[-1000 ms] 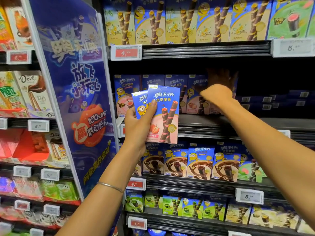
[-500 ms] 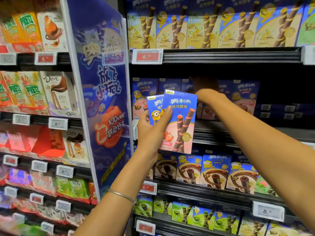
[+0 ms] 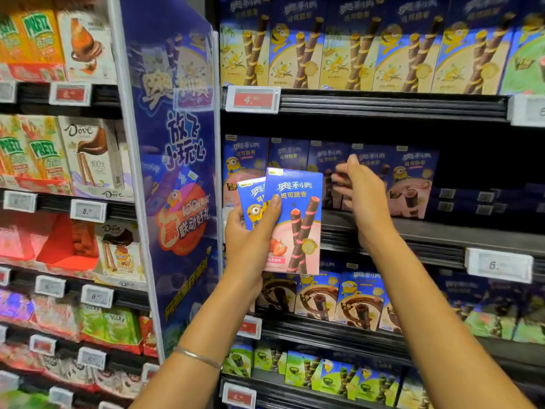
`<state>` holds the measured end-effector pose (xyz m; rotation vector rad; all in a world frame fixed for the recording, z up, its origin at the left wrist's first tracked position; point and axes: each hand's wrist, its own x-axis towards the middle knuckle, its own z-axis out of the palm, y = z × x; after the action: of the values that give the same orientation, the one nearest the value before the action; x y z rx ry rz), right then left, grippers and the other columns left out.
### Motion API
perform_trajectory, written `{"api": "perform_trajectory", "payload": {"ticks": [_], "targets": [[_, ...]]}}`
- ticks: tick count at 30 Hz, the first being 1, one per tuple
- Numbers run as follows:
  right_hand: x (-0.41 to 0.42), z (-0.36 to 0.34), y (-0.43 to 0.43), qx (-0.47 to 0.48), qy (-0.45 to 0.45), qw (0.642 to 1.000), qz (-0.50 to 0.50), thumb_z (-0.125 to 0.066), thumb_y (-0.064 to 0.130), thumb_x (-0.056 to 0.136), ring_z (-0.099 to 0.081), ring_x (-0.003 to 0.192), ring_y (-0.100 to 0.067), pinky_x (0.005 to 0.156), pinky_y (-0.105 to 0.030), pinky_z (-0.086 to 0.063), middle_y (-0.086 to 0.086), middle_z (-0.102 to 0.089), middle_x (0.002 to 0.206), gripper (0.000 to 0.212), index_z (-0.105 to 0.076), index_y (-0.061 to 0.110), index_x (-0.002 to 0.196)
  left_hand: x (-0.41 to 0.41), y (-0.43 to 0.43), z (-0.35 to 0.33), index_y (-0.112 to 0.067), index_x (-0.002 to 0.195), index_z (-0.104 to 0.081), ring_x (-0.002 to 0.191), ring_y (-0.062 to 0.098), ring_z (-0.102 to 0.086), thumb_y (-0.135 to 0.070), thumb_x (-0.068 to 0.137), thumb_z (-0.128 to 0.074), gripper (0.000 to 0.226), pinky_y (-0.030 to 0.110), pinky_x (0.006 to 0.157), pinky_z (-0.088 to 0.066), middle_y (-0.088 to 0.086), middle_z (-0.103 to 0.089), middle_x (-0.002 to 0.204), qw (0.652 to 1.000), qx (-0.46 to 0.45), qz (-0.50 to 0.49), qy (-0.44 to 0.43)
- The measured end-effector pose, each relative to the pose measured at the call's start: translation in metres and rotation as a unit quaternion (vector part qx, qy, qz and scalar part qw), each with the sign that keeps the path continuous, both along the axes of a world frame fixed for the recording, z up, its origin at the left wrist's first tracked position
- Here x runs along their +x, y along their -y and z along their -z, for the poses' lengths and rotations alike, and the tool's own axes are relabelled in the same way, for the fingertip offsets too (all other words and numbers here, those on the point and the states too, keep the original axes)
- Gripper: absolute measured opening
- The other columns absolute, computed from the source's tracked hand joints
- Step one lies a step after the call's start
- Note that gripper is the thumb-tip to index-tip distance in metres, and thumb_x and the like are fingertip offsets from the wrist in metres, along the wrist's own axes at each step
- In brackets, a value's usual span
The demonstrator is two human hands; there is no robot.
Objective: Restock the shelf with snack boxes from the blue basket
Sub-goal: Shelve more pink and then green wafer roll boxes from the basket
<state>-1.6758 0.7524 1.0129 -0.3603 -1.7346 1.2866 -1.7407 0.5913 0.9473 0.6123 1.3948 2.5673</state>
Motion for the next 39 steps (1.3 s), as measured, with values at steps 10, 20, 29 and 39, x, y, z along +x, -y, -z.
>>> {"api": "perform_trajectory", "payload": {"ticks": [10, 20, 29, 39], "targets": [[0.043, 0.023, 0.029, 0.079, 0.125, 0.981, -0.124, -0.051, 0.044, 0.103, -0.075, 0.084, -0.010, 0.067, -0.032, -0.061, 0.001, -0.075, 0.095, 0.030, -0.057, 0.015, 0.098, 0.015, 0.005, 0.013, -0.003, 0.133, -0.059, 0.108, 0.037, -0.076, -0.043, 0.103, -0.065, 0.050, 0.055, 0.092, -0.061, 0.015, -0.078, 0.119, 1.000, 0.003, 0.011, 0.013], [-0.028, -0.031, -0.028, 0.112, 0.026, 0.988, 0.101, -0.055, 0.035, 0.102, -0.056, 0.089, -0.020, 0.065, -0.027, -0.033, 0.003, -0.056, 0.087, 0.022, -0.053, 0.014, 0.096, 0.000, 0.038, 0.037, -0.008, 0.118, -0.064, 0.082, 0.020, -0.079, -0.023, 0.105, -0.064, 0.020, 0.032, 0.065, -0.062, 0.010, -0.081, 0.105, 0.993, -0.058, -0.100, -0.002], [-0.082, 0.002, -0.023, 0.107, 0.145, 0.972, 0.151, -0.063, 0.022, 0.095, -0.055, 0.089, -0.031, 0.070, -0.033, -0.036, -0.023, -0.064, 0.112, 0.025, -0.056, 0.000, 0.104, 0.002, 0.053, 0.036, -0.008, 0.118, -0.065, 0.085, 0.022, -0.080, -0.023, 0.105, -0.064, 0.021, 0.028, 0.065, -0.062, 0.005, -0.082, 0.102, 0.994, -0.069, -0.075, -0.033], [-0.080, 0.015, -0.014, 0.156, 0.198, 0.963, 0.093, -0.072, 0.038, 0.091, -0.046, 0.075, -0.018, 0.060, -0.032, -0.034, 0.000, -0.050, 0.086, 0.035, -0.045, 0.017, 0.084, -0.002, 0.039, 0.022, -0.007, 0.117, -0.065, 0.081, 0.020, -0.080, -0.022, 0.105, -0.065, 0.019, 0.029, 0.062, -0.062, 0.006, -0.082, 0.101, 0.998, -0.040, -0.053, -0.007]]}}
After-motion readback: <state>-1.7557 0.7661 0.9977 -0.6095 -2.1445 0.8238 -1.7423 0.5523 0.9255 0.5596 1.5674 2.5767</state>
